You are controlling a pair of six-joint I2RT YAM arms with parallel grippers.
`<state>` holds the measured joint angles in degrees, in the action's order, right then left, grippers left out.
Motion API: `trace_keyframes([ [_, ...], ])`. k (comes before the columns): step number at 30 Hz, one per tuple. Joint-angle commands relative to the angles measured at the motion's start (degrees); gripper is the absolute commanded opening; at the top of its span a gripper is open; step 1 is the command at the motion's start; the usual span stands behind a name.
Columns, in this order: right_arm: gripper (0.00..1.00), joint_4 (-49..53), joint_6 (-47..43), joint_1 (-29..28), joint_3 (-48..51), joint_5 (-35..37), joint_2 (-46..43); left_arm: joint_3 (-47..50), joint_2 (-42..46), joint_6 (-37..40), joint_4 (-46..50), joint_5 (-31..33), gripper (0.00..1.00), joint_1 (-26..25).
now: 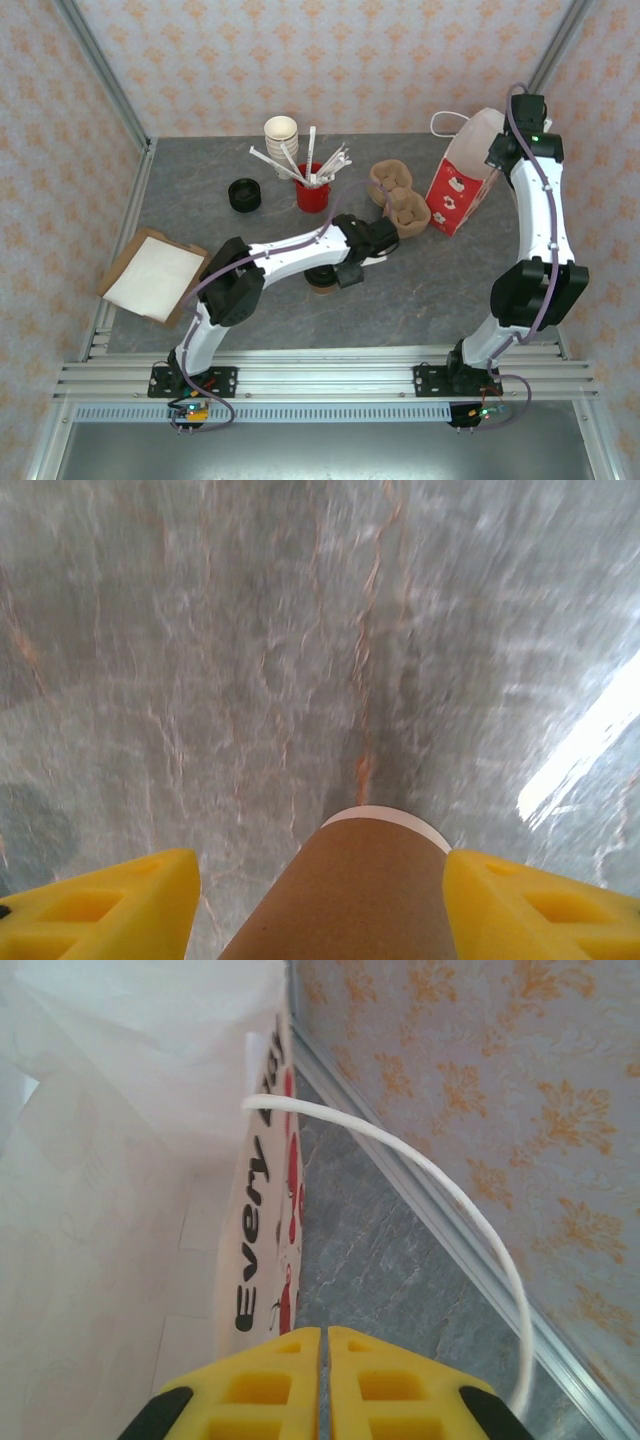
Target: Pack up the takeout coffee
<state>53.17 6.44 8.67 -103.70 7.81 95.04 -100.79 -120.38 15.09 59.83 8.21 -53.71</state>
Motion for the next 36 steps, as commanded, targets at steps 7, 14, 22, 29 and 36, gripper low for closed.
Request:
trace_keyframes([
  [7, 0.08, 2.9, -1.4, 0.1, -1.8, 4.7, -3.9, 10.0, 9.4, -0.9, 0.8, 2.2, 0.65, 3.0],
  [14, 0.34, 3.4, -0.3, 0.1, -2.7, 1.2, -3.2, 13.6, 13.5, -3.1, -0.5, 3.1, 0.65, 3.9],
  [22, 0.63, 4.6, 0.5, 0.8, -7.1, -0.8, 1.7, 10.7, 16.9, -5.9, -2.9, -3.9, 0.67, 3.5],
  [29, 0.76, 4.0, 1.9, 2.0, -9.7, -4.7, 7.3, 10.5, 19.6, -6.5, -4.2, -5.8, 0.67, 3.0],
  [36, 0.51, 4.6, 3.0, 3.7, -12.0, -6.7, 13.0, 12.0, 20.9, -6.9, -4.7, -5.4, 0.67, 2.7],
])
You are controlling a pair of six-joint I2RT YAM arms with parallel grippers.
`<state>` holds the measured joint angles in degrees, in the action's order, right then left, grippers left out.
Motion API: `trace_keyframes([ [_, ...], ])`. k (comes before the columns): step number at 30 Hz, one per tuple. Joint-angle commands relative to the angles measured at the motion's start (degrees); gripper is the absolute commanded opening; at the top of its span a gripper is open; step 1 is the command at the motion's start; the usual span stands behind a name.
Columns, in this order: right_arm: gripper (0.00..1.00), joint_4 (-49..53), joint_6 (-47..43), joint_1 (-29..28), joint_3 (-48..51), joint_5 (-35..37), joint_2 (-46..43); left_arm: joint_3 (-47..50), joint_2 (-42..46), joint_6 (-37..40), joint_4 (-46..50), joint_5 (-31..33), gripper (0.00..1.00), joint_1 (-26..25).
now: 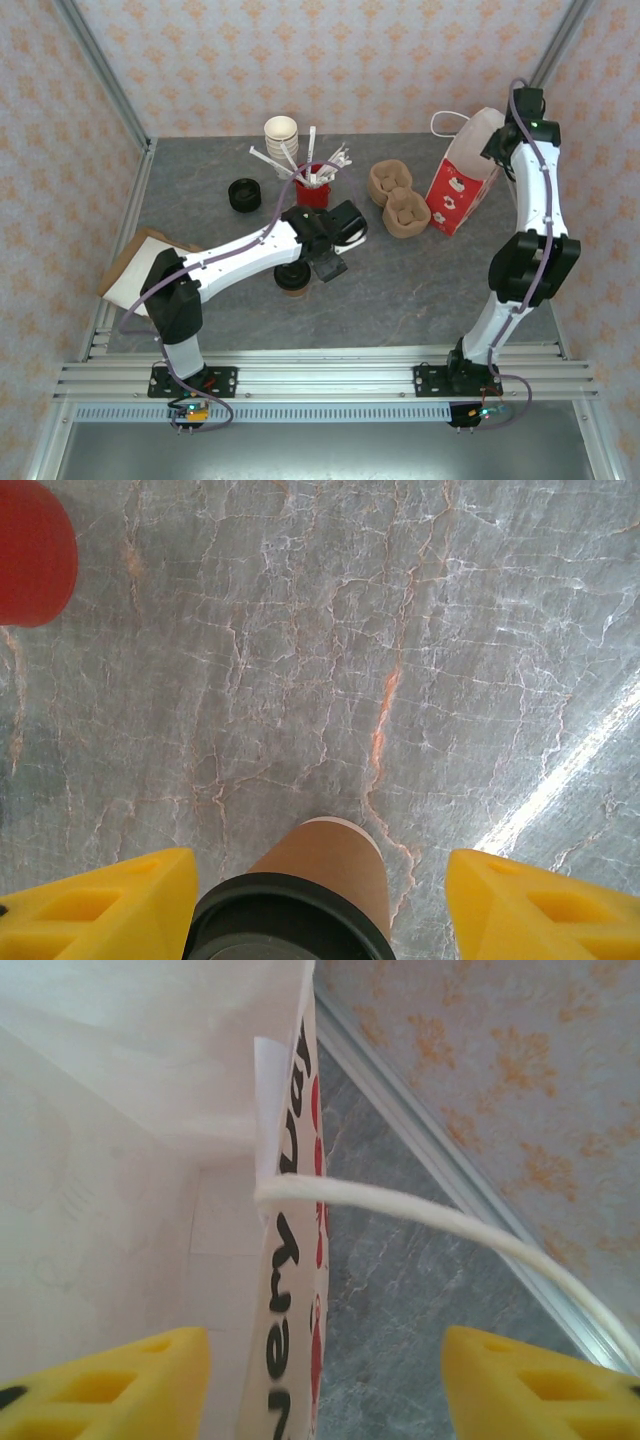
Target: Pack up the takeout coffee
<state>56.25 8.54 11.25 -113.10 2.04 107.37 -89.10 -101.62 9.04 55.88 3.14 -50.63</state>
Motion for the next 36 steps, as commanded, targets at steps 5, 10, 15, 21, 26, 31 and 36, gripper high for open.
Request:
trace_keyframes([
  [5, 0.14, 1.3, -0.2, 1.4, -2.0, 3.9, -2.2, 1.0, 3.6, -1.3, -1.0, 0.7, 0.67, -0.4],
  [10, 0.0, 1.7, -1.1, 1.4, -2.0, 8.6, -9.2, 2.3, 7.3, -4.1, -3.2, 3.4, 0.66, -0.4],
  [15, 0.0, 1.2, -0.6, 0.6, -1.1, 1.3, -20.6, 2.7, 12.7, -8.3, -5.5, 4.9, 0.66, -0.1],
  [21, 0.0, 5.9, -2.9, -6.4, -0.8, -10.4, -31.7, 3.2, 20.0, -14.5, -8.1, 4.9, 0.66, 3.0],
  [26, 0.0, 10.3, -4.7, -13.5, -0.5, -17.4, -37.8, 4.9, 25.7, -19.4, -8.7, 5.8, 0.67, 8.3],
  [31, 0.0, 12.9, -6.8, -22.6, 3.7, -20.8, -39.2, 8.7, 32.3, -22.5, -8.2, 8.5, 0.68, 14.1],
  [36, 0.0, 11.2, -7.8, -26.3, 11.8, -21.6, -41.6, 11.0, 37.9, -23.5, -7.0, 11.7, 0.69, 16.8],
])
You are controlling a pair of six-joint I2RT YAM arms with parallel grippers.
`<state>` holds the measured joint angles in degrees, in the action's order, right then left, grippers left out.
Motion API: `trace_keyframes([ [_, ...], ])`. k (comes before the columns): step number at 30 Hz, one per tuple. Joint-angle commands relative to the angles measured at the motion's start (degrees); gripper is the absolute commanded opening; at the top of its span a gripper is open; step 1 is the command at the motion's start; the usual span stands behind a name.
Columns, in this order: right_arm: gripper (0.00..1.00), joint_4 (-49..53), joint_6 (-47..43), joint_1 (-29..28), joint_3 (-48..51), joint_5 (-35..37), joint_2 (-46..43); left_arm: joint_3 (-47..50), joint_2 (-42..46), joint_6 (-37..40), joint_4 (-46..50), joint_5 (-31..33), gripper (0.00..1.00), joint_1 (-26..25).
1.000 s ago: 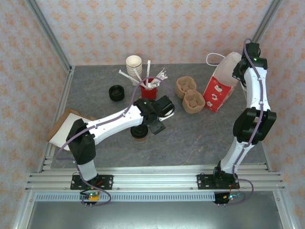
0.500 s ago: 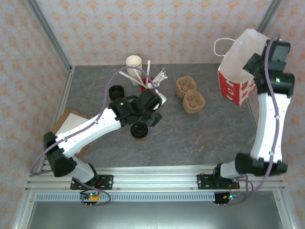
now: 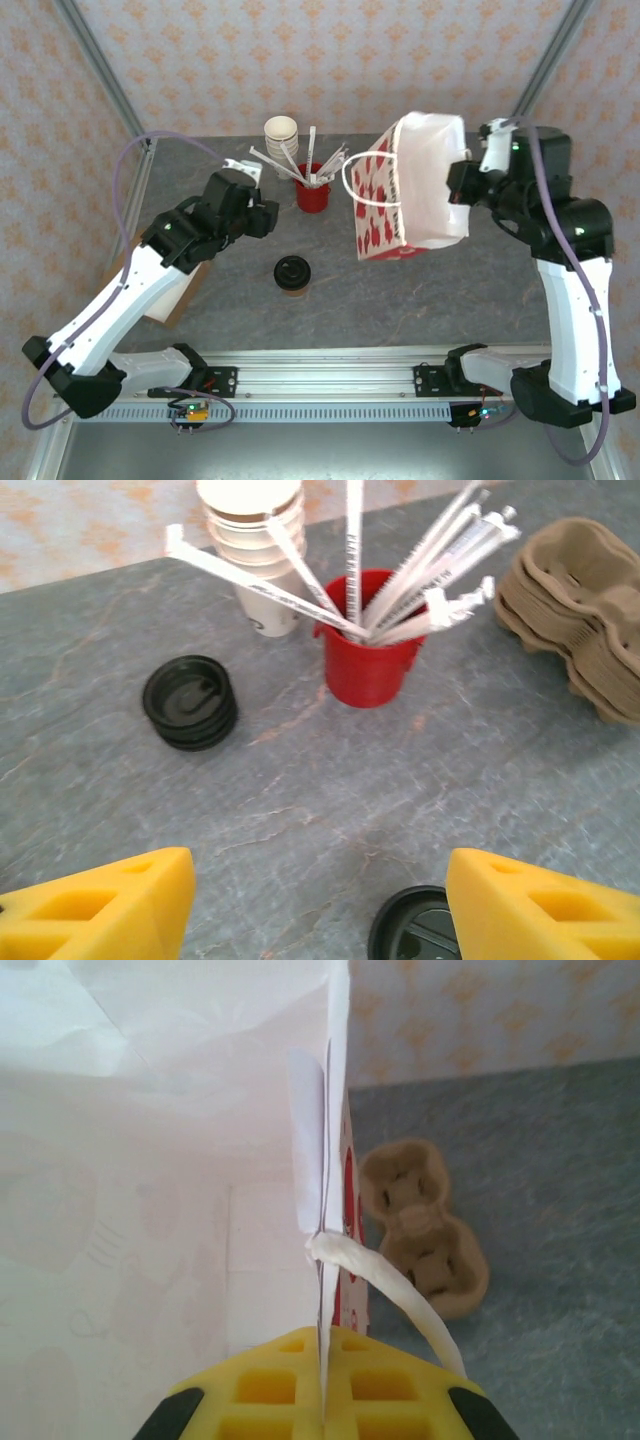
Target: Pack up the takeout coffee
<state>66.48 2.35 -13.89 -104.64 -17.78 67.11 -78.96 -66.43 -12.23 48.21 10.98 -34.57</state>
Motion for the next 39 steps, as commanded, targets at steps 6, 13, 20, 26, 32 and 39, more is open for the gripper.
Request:
trace_keyframes([
  [6, 0.0, -6.8, -0.1, -2.9, 15.6, -7.2, -2.4, 2.0, 4.8, -2.0, 1.1, 5.5, 0.69, 1.1],
  [13, 0.0, -12.1, 1.4, -7.9, 21.2, -7.7, 0.1, 2.4, 3.6, -1.7, 1.0, 5.8, 0.69, 1.2],
  [20, 0.0, -13.4, 2.2, -13.3, 21.4, -6.0, 4.6, 3.1, 3.4, -1.8, 0.4, 5.1, 0.69, 1.2],
  [26, 0.0, -10.4, 2.5, -15.2, 16.2, -3.0, 3.9, 2.8, 3.4, -1.4, 0.5, 4.9, 0.7, 1.1],
  [32, 0.0, -8.3, 3.3, -16.1, 14.7, -2.2, 1.8, 3.4, 3.1, -1.3, -0.1, 4.5, 0.7, 1.1],
  [39, 0.0, -10.1, 2.9, -16.1, 18.6, -2.3, 2.7, 2.8, 1.9, -1.4, -0.1, 3.5, 0.7, 1.2],
])
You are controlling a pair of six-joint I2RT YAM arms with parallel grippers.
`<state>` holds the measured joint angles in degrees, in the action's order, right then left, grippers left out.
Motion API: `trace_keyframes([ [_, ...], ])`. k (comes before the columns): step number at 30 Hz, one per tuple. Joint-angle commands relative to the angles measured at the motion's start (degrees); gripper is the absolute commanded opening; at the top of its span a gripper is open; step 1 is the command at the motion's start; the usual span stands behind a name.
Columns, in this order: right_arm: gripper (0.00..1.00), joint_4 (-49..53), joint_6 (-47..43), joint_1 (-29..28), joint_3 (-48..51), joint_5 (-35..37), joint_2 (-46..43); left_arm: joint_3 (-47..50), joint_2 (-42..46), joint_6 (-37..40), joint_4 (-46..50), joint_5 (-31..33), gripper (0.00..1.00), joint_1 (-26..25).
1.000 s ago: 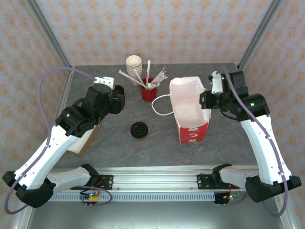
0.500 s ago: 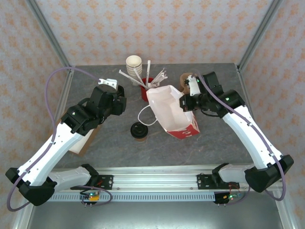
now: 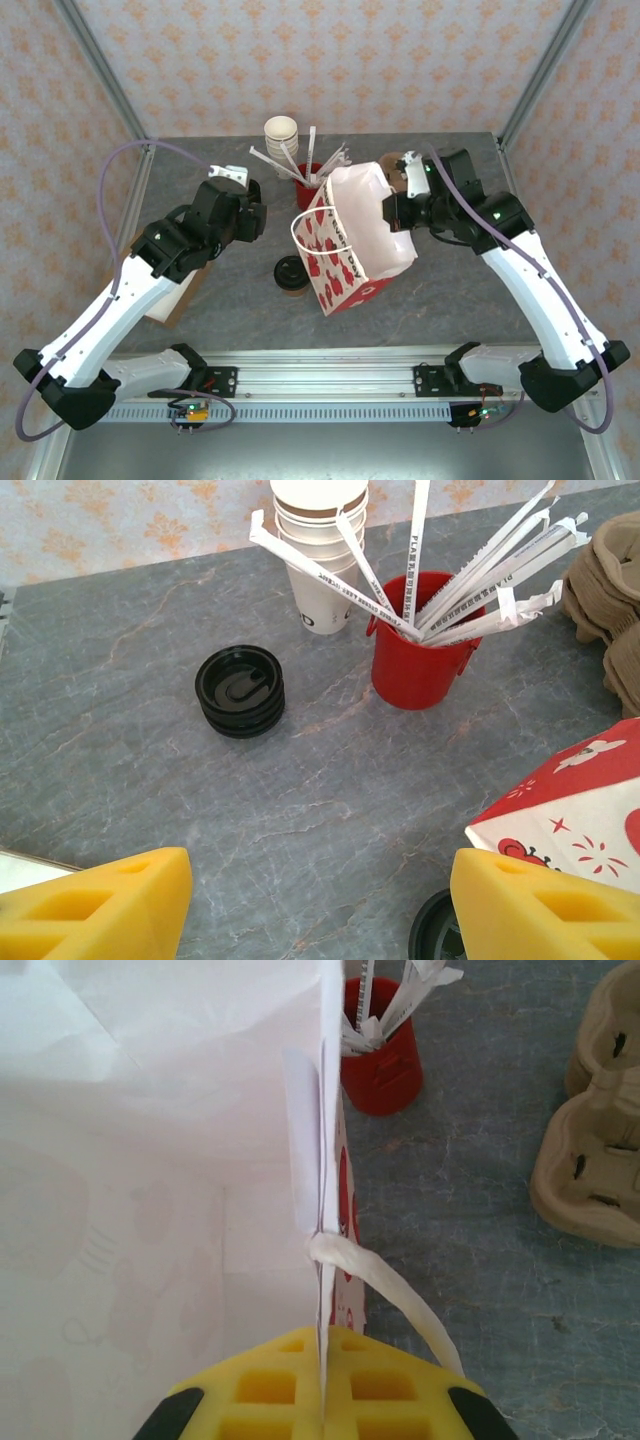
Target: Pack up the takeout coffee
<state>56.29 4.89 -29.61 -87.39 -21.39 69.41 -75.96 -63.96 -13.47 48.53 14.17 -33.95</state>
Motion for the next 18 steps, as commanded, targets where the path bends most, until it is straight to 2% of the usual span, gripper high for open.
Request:
trace_keyframes([
  [1, 0.0, -0.2, 0.2, -0.4, 1.8, 1.3, 0.5, -0.3, -0.6, -0.1, -0.4, 0.3, 0.7, 0.6],
  [7, 0.0, -1.8, -0.3, -0.4, 3.6, 2.5, 1.8, 0.0, -0.4, -0.1, -0.3, 0.2, 0.7, 0.5],
  [18, 0.0, -7.4, 2.1, -0.4, 7.9, -3.0, 5.1, 0.2, -0.6, 0.6, -0.3, 1.7, 0.7, 0.6],
])
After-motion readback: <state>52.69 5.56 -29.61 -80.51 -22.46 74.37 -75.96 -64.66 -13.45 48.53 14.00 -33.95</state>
